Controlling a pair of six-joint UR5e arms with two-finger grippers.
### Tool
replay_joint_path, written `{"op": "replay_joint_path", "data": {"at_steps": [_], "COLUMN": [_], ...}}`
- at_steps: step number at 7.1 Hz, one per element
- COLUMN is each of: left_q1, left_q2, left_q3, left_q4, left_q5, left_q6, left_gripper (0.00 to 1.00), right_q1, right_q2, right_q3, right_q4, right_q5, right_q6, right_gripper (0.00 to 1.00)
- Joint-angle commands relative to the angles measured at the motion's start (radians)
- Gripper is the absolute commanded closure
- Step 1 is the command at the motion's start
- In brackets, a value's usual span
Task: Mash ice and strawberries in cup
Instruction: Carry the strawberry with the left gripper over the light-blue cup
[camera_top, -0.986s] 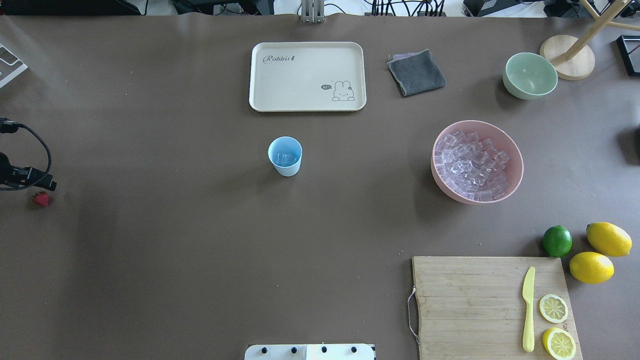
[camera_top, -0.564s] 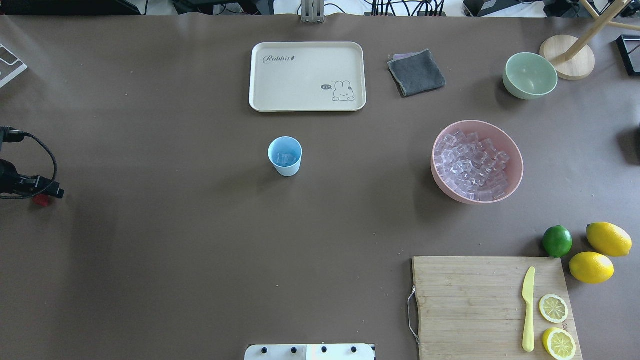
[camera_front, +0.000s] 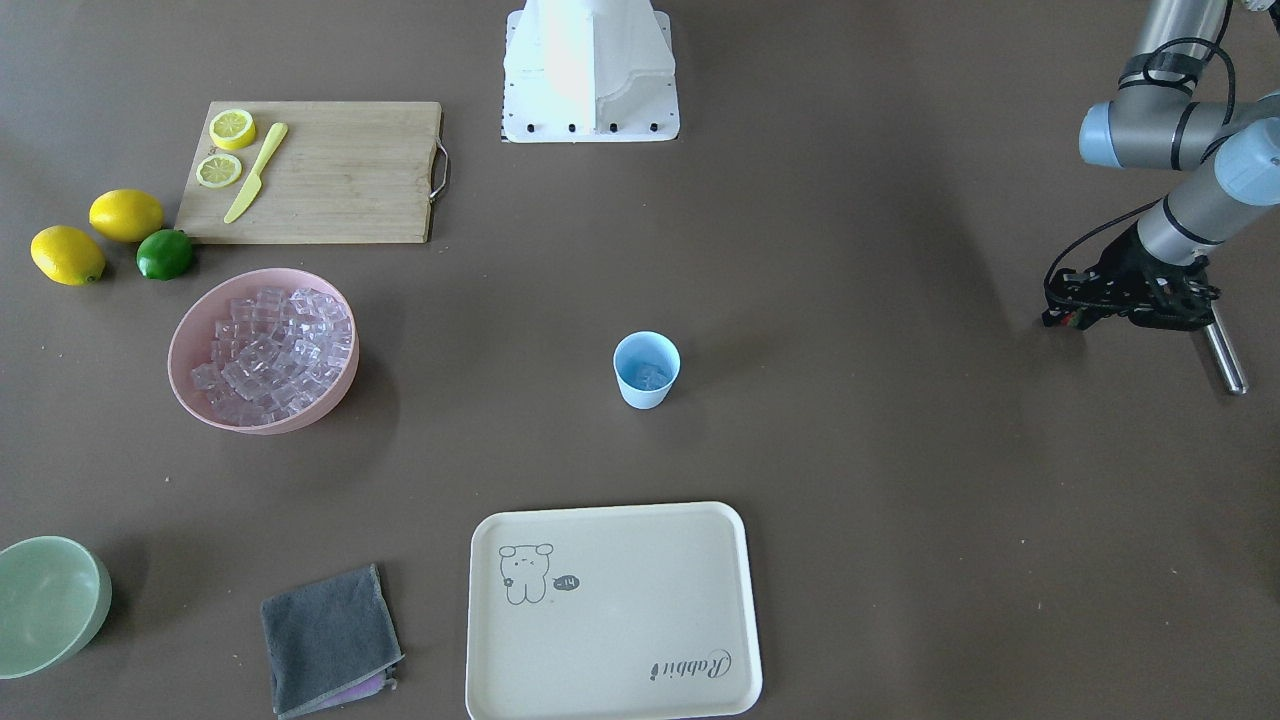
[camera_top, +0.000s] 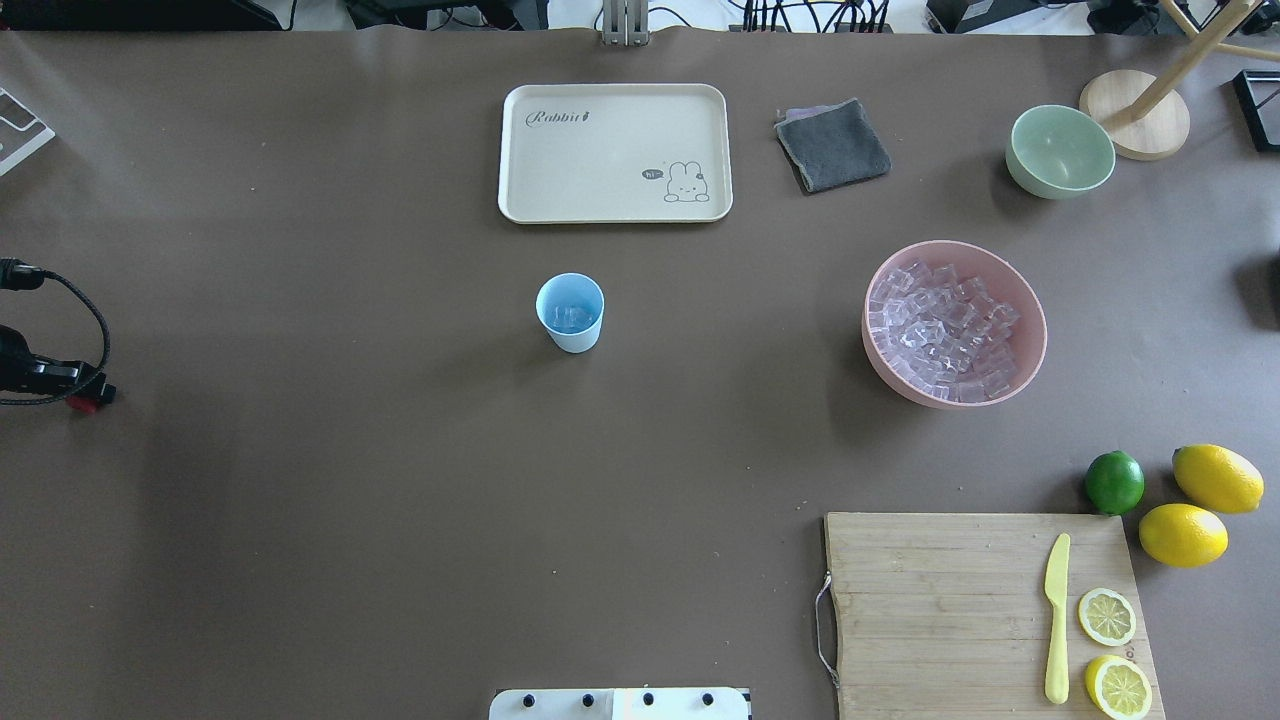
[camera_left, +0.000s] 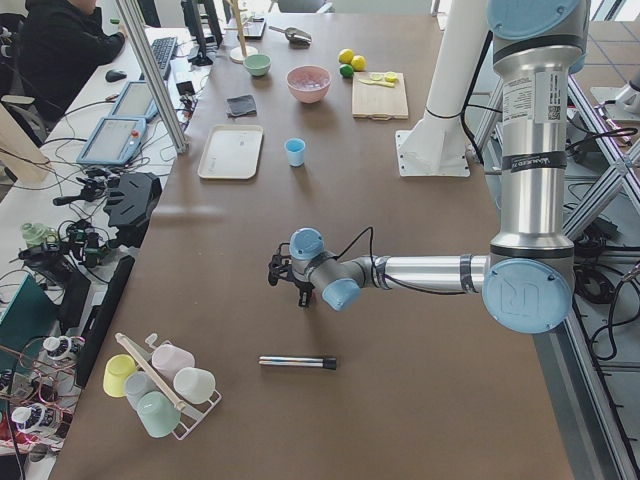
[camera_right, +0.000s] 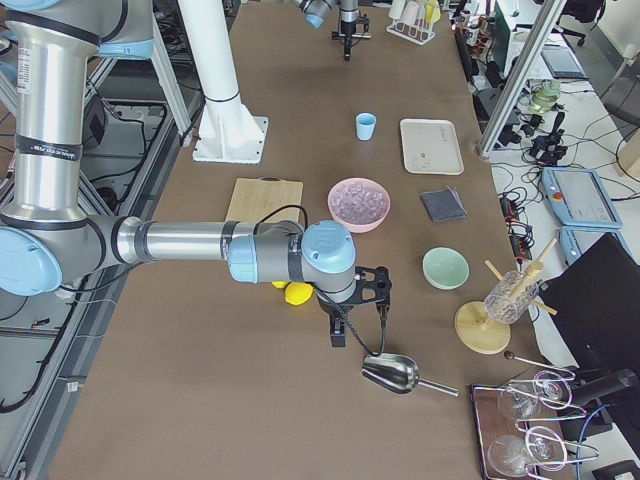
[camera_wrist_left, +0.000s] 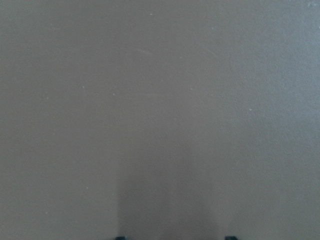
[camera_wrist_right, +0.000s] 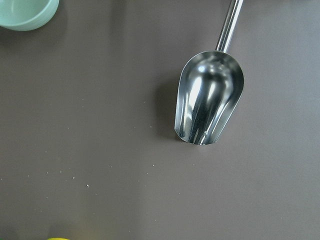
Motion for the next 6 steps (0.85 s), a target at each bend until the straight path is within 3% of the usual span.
{"op": "replay_joint_path", "data": {"at_steps": [1, 4, 6], "left_q1": [0.001, 0.001, 0.001], "left_q2": [0.038, -0.021, -0.205], "left_q3": [-0.052, -0.083, -0.131], "left_q4": [0.002, 0.021, 0.27], "left_q5": [0.002, 0.005, 0.009], "left_q6": [0.0, -0.014, -0.025], "left_gripper": [0.69, 0.7, 0.7], "right_q1": [0.001, 0.003, 0.001], "right_q2": [-0.001, -0.005, -0.01], "right_q3": [0.011, 0.032, 0.034], "right_q4": [-0.002, -0.003, -0.002], "right_q5": [0.0, -0.006, -0.009], "right_q6": [0.0, 0.0, 0.0], "right_gripper": [0.0, 0.0, 0.0]}}
